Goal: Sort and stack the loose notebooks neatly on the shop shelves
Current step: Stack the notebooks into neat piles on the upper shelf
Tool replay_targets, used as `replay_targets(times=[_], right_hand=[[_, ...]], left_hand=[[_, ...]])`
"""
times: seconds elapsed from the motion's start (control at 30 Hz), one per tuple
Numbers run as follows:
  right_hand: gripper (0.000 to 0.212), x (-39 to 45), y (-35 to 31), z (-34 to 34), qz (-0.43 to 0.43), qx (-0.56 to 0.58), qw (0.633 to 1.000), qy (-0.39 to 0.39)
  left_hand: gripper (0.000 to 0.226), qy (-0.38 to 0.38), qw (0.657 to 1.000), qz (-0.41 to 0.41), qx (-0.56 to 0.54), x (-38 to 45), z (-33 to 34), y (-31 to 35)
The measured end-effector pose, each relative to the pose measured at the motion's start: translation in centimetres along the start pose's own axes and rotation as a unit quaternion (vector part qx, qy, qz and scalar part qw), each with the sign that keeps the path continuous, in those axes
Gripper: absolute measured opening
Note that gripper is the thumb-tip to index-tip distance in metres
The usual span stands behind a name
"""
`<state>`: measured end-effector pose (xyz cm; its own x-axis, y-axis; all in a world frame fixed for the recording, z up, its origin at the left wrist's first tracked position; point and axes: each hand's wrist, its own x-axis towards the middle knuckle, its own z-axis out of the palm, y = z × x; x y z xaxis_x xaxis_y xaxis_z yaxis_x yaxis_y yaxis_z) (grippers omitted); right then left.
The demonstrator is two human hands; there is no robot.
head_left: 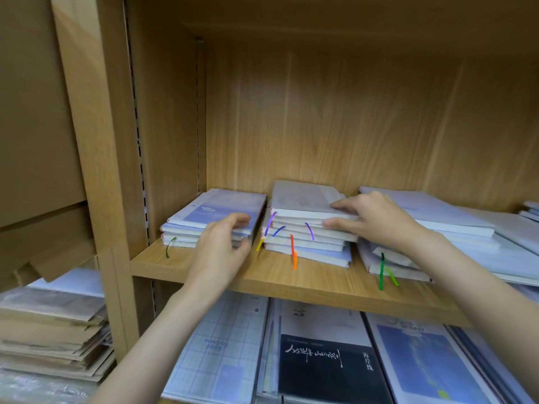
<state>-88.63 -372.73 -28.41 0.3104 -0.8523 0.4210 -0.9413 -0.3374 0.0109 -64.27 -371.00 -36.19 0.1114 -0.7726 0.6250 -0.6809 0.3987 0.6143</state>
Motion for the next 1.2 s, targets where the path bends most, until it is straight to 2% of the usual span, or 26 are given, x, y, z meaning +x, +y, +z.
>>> replay_targets(times=[0.13,0.3,0.43,0.6,0.7,0.87,1.03,1.1,1.2], right_hand=[[0.053,0.1,-0.5,-0.1,0.001,0.024,1.000,0.017],[0.062,-0.5,-0.9,1.1,0.059,0.094,0.993,0.050],[0.056,-0.6,-1.9,1.7,0.090,0.116,0.984,0.105],[0.049,0.8,-2.3,0.2,0.144,0.170,0.965,0.136],[0.048,0.5,-2.6,0.1,0.145,0.178,0.966,0.122],[0.060,-0.5,-2.9,0.9,0.156,0.150,0.973,0.075],[0.063,-0.7,-1.9,0.9,0.168,0.229,0.959,0.000],[0.058,-1.3,-1.4,1.0,0.157,0.230,0.960,0.004],[0.051,-2.3,-0.6,0.7,0.140,0.246,0.958,0.046]], left_hand=[[0.035,-0.008,1.000,0.006,-0.013,0.3,0.5,0.9],[0.047,-0.028,0.999,-0.001,-0.037,0.7,1.2,1.7],[0.059,-0.043,0.998,-0.019,-0.038,0.3,1.5,1.8],[0.065,-0.076,0.994,-0.037,-0.068,0.7,1.3,1.6],[0.067,-0.087,0.992,-0.041,-0.081,0.8,1.0,1.8],[0.072,-0.103,0.991,-0.029,-0.083,0.5,0.8,2.2],[0.071,-0.107,0.989,-0.013,-0.101,-0.3,0.9,2.4],[0.070,-0.103,0.990,-0.006,-0.099,-0.7,0.9,2.4],[0.066,-0.056,0.995,0.014,-0.082,-0.8,0.8,2.1]])
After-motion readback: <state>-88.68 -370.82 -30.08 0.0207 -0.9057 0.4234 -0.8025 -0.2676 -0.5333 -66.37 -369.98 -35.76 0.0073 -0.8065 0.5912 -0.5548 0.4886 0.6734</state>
